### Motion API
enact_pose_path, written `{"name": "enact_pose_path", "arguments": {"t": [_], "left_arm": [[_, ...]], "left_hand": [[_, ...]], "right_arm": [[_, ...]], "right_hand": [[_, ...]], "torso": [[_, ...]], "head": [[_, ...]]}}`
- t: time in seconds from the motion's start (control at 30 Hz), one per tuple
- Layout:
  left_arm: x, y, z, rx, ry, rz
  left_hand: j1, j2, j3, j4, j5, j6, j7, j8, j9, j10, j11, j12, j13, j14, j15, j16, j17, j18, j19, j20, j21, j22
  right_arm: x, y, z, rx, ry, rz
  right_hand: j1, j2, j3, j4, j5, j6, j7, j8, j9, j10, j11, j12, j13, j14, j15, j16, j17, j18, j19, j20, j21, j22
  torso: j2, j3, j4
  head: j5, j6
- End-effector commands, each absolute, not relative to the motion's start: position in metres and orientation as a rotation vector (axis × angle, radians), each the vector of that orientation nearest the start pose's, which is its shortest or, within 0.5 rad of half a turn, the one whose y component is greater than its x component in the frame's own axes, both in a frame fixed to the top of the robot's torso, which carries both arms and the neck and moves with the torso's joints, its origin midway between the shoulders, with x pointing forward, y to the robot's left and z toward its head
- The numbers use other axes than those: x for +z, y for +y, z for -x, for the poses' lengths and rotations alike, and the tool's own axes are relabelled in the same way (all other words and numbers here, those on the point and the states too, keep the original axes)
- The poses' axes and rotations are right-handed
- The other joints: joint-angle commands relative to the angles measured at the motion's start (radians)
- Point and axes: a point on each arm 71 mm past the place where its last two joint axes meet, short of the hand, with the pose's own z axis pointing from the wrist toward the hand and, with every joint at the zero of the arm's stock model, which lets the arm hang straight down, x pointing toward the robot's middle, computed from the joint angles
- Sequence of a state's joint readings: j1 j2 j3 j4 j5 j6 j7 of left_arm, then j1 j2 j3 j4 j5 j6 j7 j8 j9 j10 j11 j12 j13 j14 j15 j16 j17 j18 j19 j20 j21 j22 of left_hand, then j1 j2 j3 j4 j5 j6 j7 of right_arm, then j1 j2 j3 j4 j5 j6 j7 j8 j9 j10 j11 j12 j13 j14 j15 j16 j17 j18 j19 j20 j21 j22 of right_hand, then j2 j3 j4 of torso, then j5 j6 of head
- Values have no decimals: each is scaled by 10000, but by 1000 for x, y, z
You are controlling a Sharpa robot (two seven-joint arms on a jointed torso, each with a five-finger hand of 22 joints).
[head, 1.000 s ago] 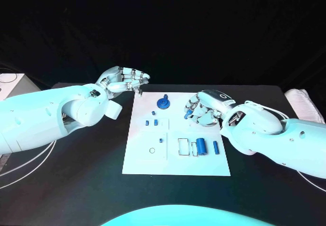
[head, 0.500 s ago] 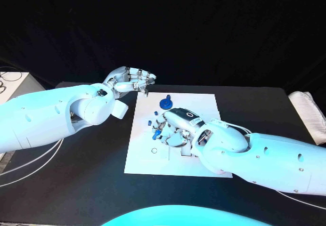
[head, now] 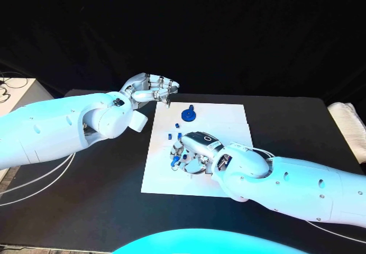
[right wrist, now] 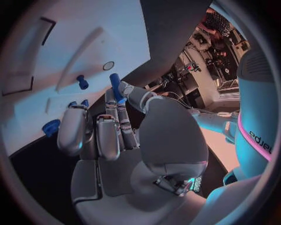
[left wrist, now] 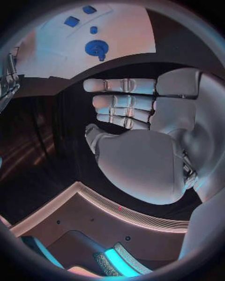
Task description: Assemble the parts on the task board
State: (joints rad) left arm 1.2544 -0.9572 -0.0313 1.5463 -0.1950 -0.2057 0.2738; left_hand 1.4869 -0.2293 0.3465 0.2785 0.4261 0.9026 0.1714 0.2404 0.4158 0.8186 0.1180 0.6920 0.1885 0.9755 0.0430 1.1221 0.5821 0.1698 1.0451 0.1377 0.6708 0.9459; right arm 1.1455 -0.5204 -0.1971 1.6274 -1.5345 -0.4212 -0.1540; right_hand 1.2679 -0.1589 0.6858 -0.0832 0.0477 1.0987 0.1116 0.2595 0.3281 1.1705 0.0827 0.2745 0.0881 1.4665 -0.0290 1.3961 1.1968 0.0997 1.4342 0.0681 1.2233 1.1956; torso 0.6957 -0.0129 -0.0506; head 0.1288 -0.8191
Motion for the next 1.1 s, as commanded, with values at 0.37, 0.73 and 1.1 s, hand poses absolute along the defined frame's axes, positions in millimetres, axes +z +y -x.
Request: {"name": "enact_pose_path", "arguments": {"t": [0.37, 0.73, 1.1], "left_arm": [[-150, 249, -489, -14804, 15516, 9182], [-150, 250, -488, -14783, 15520, 9193], [-150, 251, -488, -14802, 15543, 9187]], "left_hand": [[-2, -48, -10, 60, -28, -72, -17, 48, 11, -70, -6, -34, 9, -20, 73, -31, 9, 132, -19, 46, -53, -15], [-2, -48, -10, 60, -28, -72, -17, 48, 11, -70, -6, -34, 9, -20, 73, -31, 9, 132, -19, 46, -53, -15], [-16, -40, -16, 67, -28, -82, -15, 62, 25, -81, -4, -35, 17, -27, 76, -39, 28, 132, -22, 49, -61, -15]], "right_arm": [[-242, -17, -389, 9432, 17052, 4923], [-243, -16, -390, 9138, 16987, 5076], [-246, -13, -391, 8654, 16905, 5401]], "right_hand": [[139, 215, 70, -16, 52, 17, 3, 156, 505, 508, -406, -51, 12, 332, -79, -40, 2, -132, -2, -46, -11, 22], [138, 220, 76, -20, 51, 15, 3, 160, 513, 512, -405, -58, 14, 335, -77, -36, 12, -136, 3, -45, 3, 39], [137, 225, 84, -28, 47, 8, 2, 164, 525, 513, -404, -71, 16, 329, -75, -50, -16, -129, -9, -43, -25, 11]], "torso": [[0, 13, -20], [1, 5, -12], [-9, 1, -22]], "head": [[10, -111], [14, -142], [5, -158]]}}
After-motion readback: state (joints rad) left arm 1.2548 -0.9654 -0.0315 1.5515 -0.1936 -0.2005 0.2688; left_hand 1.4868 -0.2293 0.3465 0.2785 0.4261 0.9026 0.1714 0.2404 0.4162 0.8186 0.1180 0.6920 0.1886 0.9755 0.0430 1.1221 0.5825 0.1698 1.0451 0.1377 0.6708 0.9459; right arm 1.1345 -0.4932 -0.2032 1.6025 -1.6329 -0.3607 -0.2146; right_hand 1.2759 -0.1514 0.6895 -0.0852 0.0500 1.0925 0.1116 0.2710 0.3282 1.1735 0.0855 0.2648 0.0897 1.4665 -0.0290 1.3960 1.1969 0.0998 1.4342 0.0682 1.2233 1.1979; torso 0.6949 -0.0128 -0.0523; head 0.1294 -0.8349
